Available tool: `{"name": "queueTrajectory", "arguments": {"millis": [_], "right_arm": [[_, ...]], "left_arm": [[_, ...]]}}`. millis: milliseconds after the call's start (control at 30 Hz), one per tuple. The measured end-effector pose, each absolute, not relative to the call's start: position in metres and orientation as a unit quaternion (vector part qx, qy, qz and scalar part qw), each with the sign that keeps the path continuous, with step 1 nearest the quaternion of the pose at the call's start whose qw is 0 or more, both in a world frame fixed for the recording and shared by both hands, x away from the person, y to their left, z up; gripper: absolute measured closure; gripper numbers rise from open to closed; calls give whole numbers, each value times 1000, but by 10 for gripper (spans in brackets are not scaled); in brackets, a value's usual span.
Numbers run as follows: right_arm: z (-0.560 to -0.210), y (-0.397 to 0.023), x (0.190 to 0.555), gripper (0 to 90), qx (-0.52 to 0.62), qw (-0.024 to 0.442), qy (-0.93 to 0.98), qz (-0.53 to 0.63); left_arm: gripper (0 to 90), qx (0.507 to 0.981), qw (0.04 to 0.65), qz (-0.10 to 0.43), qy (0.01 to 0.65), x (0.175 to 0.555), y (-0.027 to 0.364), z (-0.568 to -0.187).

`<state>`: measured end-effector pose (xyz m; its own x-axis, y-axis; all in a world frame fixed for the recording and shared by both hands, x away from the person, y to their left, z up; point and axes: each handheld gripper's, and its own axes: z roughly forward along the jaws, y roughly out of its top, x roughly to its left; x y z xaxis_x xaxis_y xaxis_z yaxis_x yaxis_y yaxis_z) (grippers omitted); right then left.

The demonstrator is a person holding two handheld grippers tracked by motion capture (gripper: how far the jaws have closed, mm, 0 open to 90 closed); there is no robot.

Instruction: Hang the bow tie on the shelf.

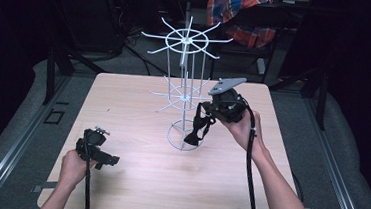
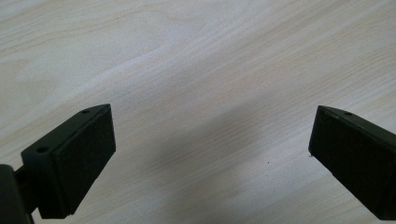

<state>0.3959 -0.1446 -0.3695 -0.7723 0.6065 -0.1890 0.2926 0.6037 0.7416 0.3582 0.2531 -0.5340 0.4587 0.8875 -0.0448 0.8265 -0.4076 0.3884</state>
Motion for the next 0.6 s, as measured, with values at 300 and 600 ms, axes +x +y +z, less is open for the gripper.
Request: {"name": "queueTrajectory", "arguments": {"millis": [300,600], "right_arm": [[-374,-141,404,900,265,211,871,357],[-376,-136,411,900,267,203,873,353]], "left_arm": [[5,835,182,87,512,358,253,-534],[6,836,181,84,510,358,252,-534]]}}
